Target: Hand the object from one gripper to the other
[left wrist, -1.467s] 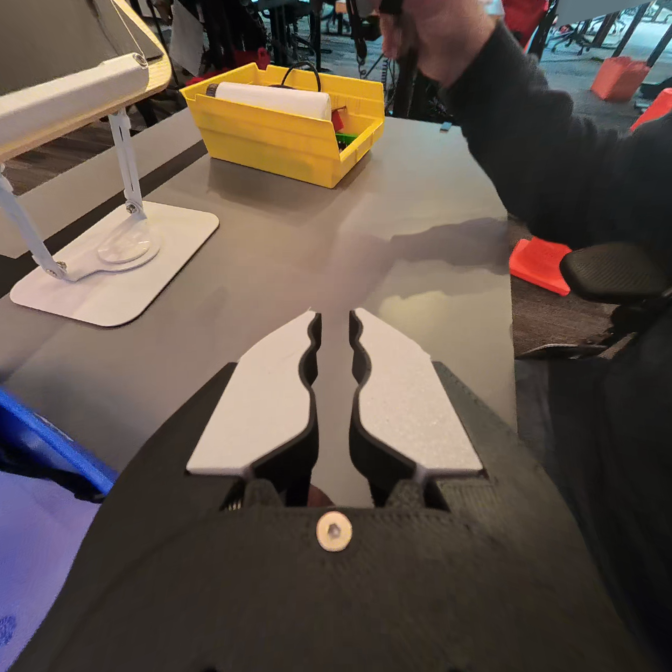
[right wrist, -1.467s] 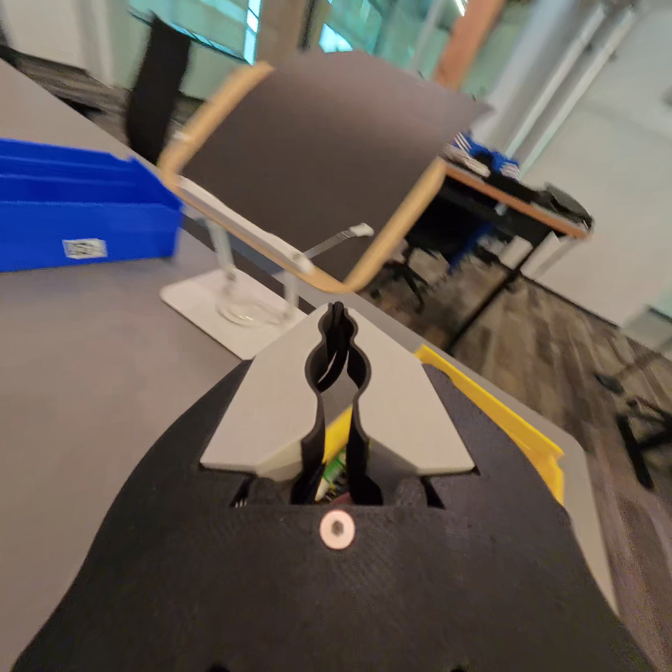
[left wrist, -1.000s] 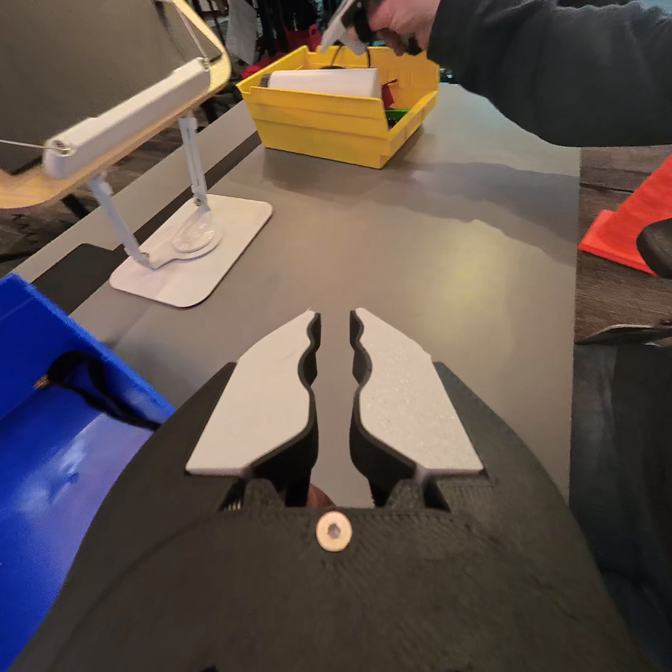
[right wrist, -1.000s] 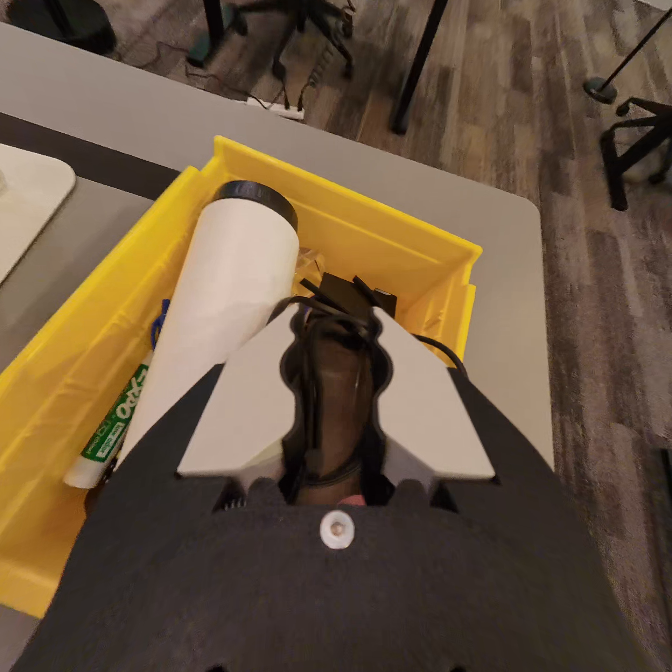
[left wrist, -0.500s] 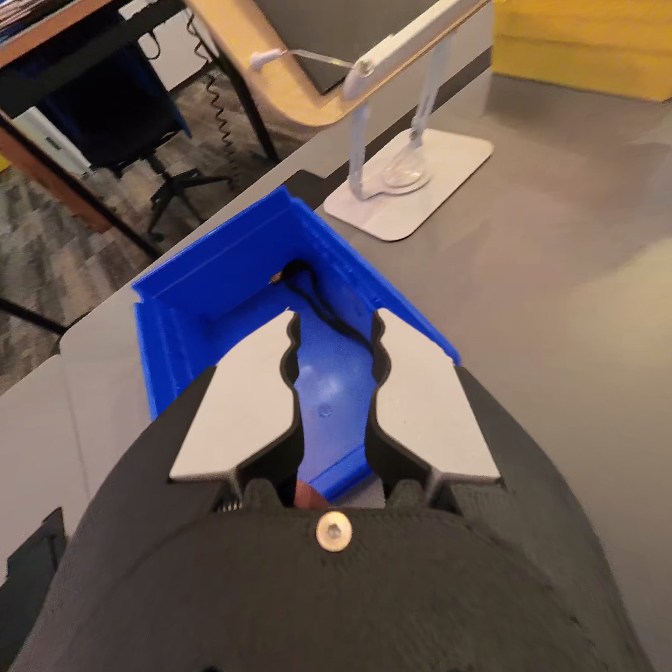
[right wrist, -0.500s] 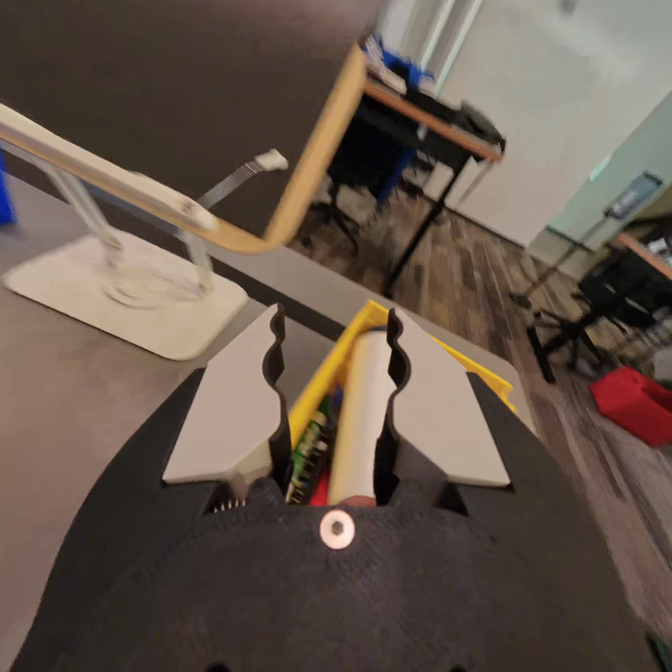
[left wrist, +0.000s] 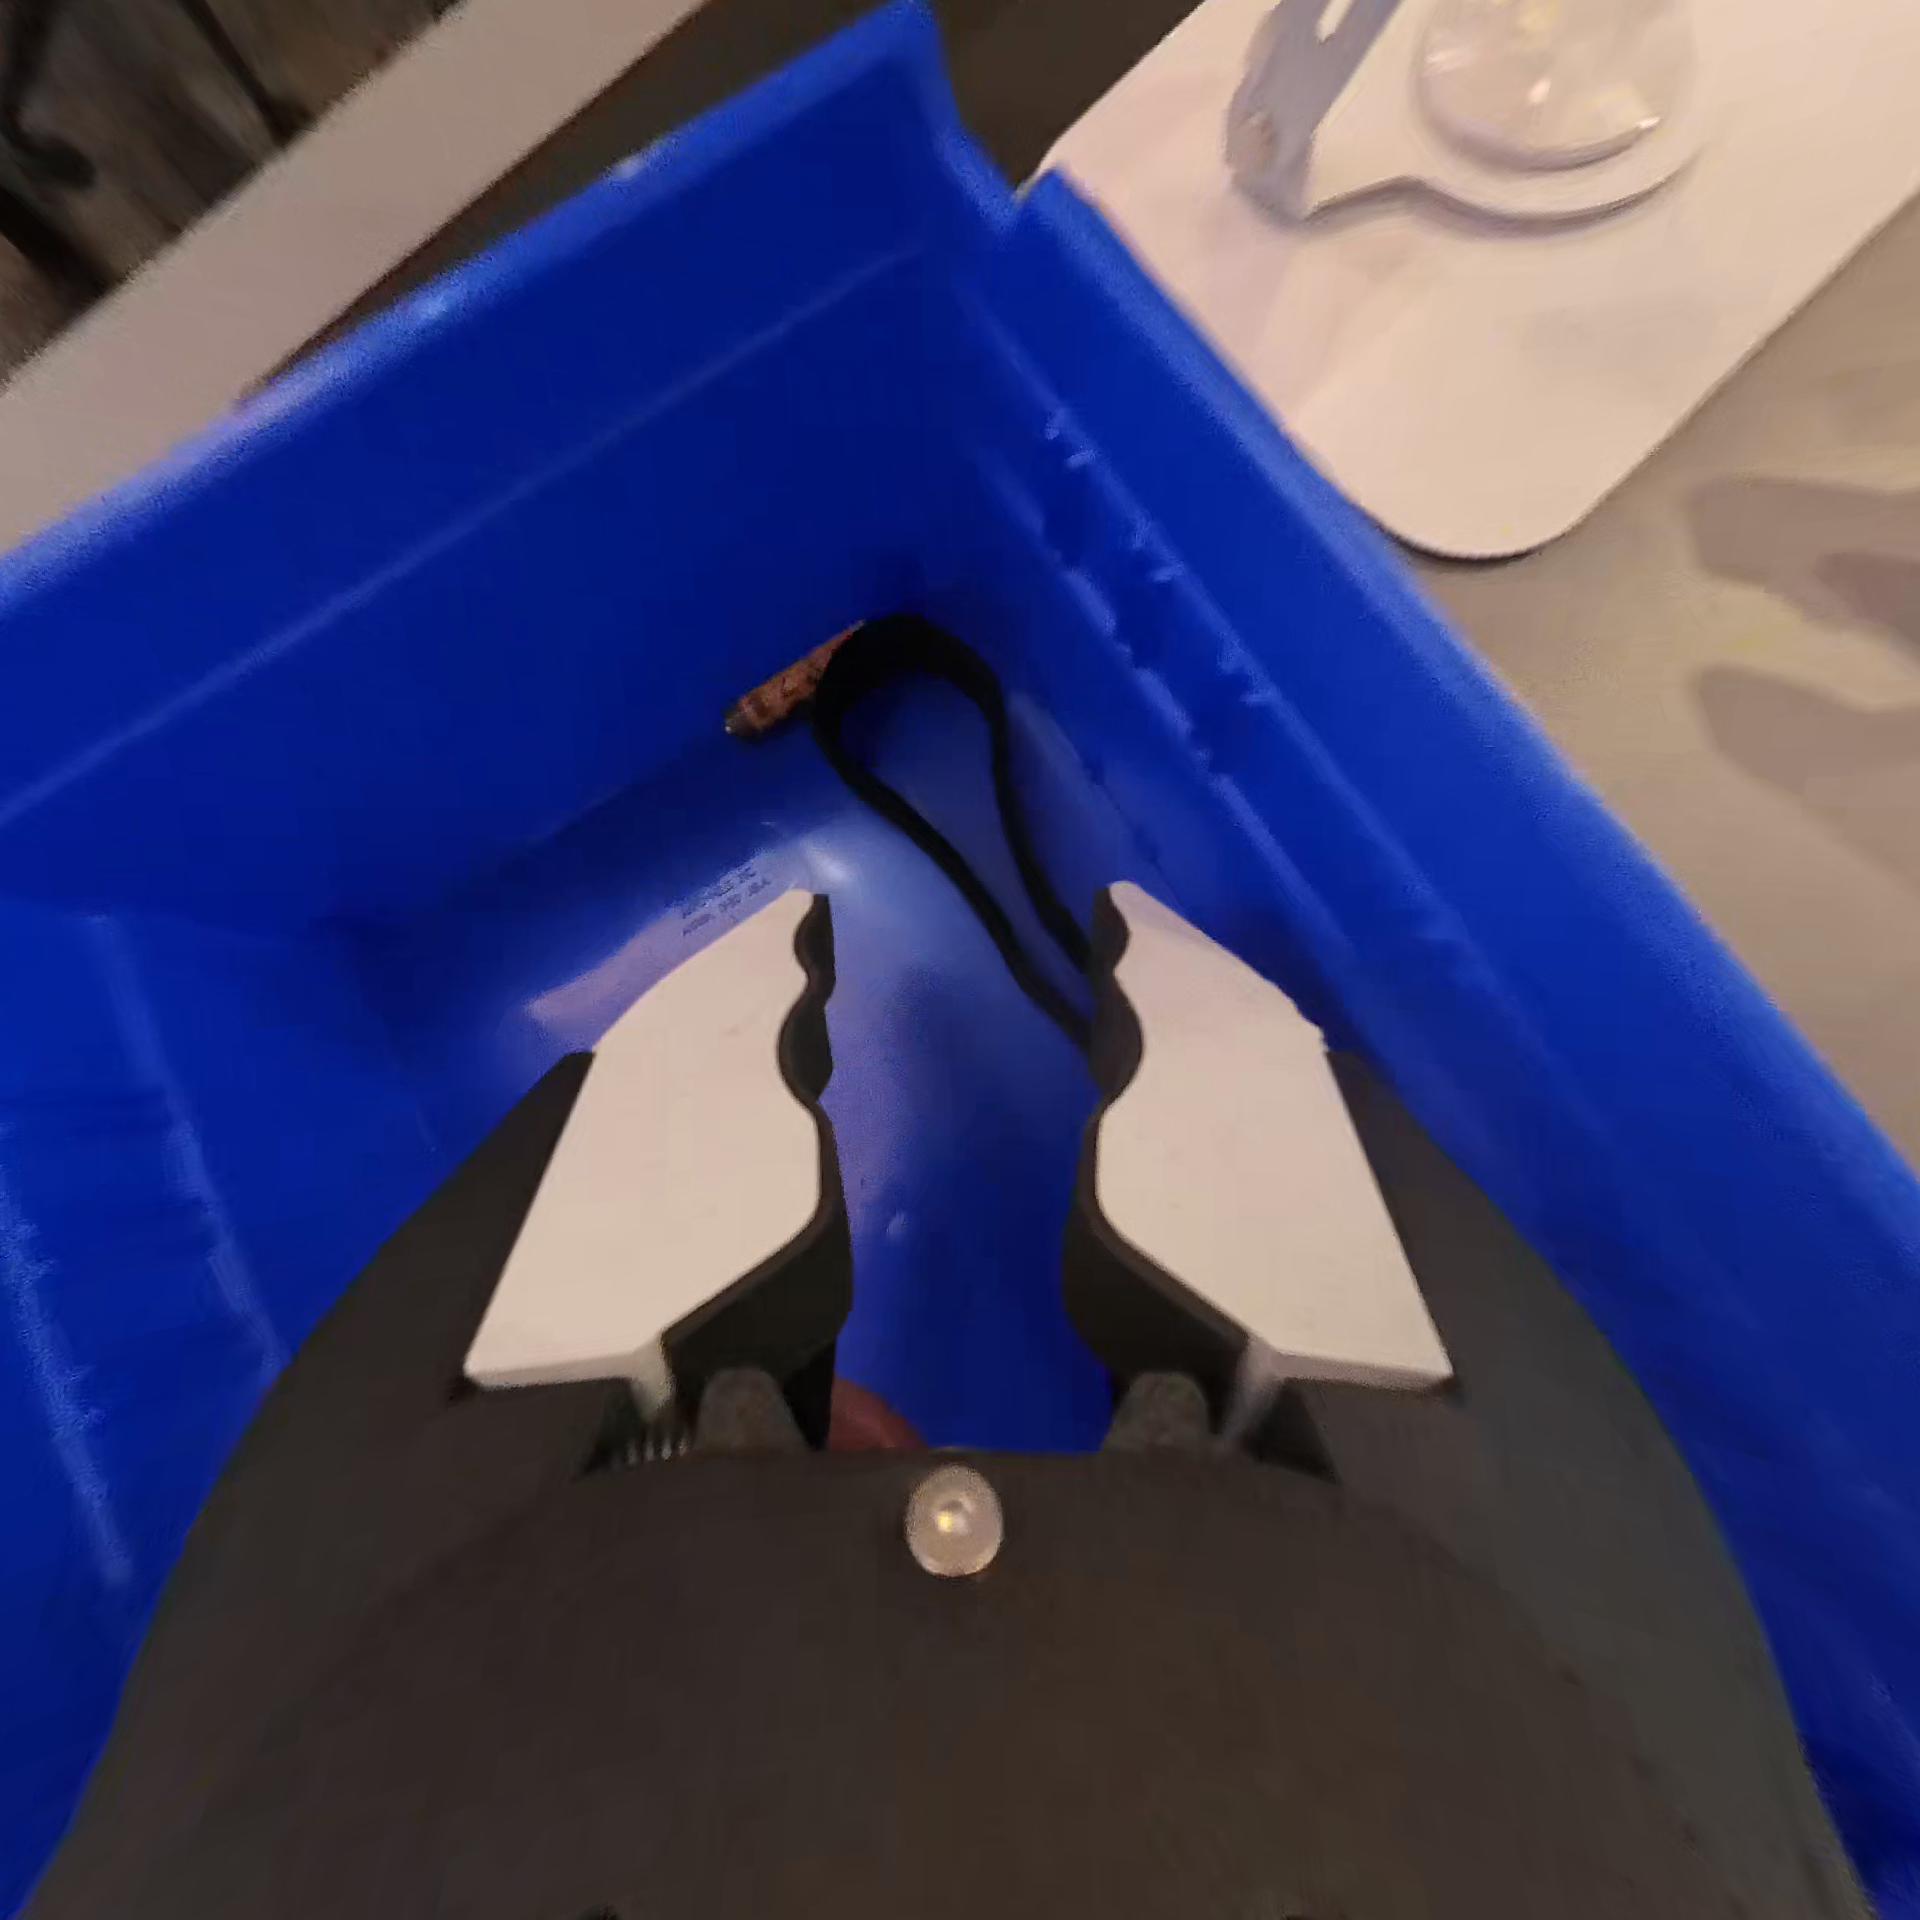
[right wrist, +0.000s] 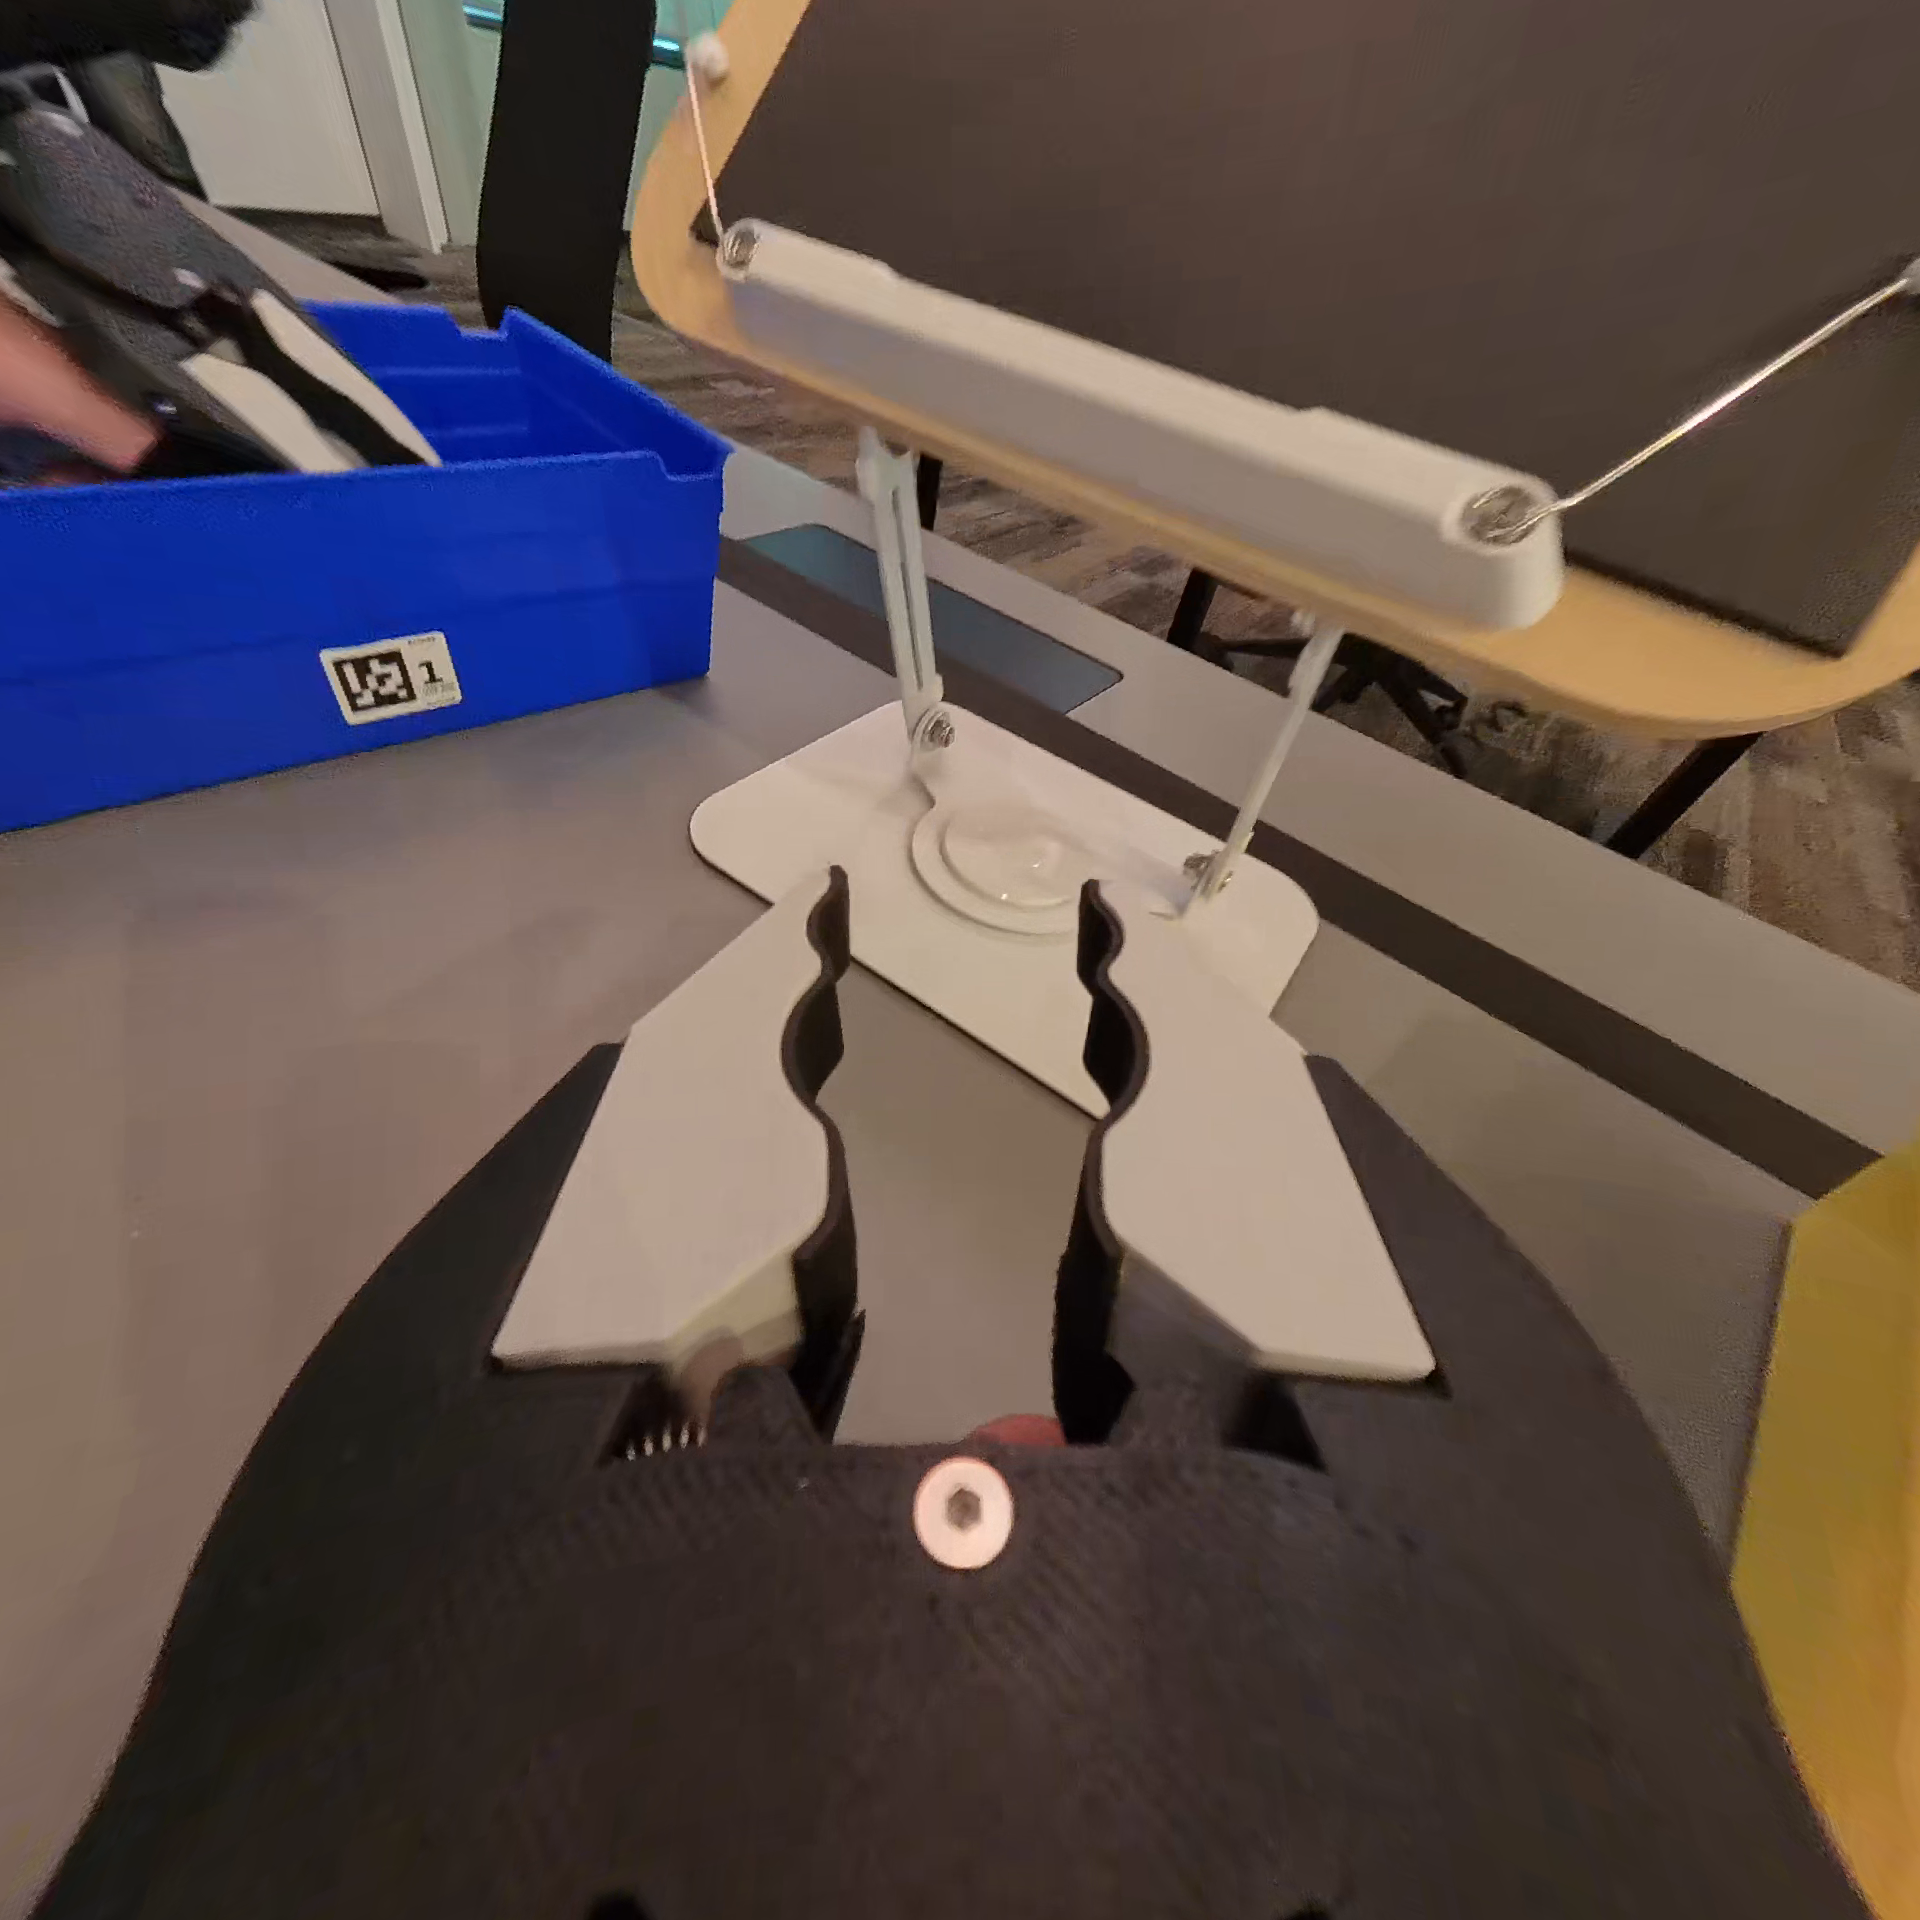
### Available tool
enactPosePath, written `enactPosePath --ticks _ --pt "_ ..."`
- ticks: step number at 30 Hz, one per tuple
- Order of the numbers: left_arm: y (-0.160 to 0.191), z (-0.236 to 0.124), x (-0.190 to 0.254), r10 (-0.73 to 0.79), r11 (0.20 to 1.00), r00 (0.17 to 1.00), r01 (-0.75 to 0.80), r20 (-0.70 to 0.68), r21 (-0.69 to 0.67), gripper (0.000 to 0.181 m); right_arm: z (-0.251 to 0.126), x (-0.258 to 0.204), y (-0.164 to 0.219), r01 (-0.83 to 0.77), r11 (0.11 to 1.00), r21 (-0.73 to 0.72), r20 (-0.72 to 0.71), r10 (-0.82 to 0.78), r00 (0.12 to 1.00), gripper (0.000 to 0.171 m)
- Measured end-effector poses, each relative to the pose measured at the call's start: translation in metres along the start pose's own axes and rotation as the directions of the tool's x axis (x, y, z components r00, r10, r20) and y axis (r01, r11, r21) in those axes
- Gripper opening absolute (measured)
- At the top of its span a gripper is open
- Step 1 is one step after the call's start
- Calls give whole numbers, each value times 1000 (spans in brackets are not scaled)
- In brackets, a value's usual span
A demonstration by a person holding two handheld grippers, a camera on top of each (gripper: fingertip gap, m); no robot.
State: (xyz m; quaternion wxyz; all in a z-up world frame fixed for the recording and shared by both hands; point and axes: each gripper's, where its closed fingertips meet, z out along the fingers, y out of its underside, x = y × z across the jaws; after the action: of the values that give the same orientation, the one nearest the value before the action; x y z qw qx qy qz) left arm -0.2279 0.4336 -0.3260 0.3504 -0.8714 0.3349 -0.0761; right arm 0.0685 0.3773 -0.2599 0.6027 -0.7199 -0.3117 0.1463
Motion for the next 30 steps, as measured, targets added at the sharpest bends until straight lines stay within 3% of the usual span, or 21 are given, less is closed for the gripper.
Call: enactPosePath --ticks 5,7,13,19,24,27,30 --pt "15 40 8 -131 984 984 114 -121 -134 41 7 -4 15 23 999 -28 12 -23 1000 40" --pt "13 43 9 -132 984 983 114 -129 -137 19 8 -4 19 11 999 -31 16 -11 1000 40" --pt "10 35 2 -121 988 988 111 -98 -104 6 9 -10 23 15 999 -39 47 -13 999 40" --pt "-25 -25 -8 -148 971 985 162 -86 175 6 6 -27 2 5 1000 27 113 -8 994 40" --pt "-71 -107 8 -117 873 986 161 -122 461 5 2 -63 -33 -45 992 115 258 14 966 46" --pt "-98 -148 37 -92 781 978 189 -190 595 5 -1 -94 -55 -168 975 143 414 95 905 53" --pt "-122 -173 76 -27 696 969 195 -246 692 5 -7 -124 -76 -329 934 138 591 189 785 56"
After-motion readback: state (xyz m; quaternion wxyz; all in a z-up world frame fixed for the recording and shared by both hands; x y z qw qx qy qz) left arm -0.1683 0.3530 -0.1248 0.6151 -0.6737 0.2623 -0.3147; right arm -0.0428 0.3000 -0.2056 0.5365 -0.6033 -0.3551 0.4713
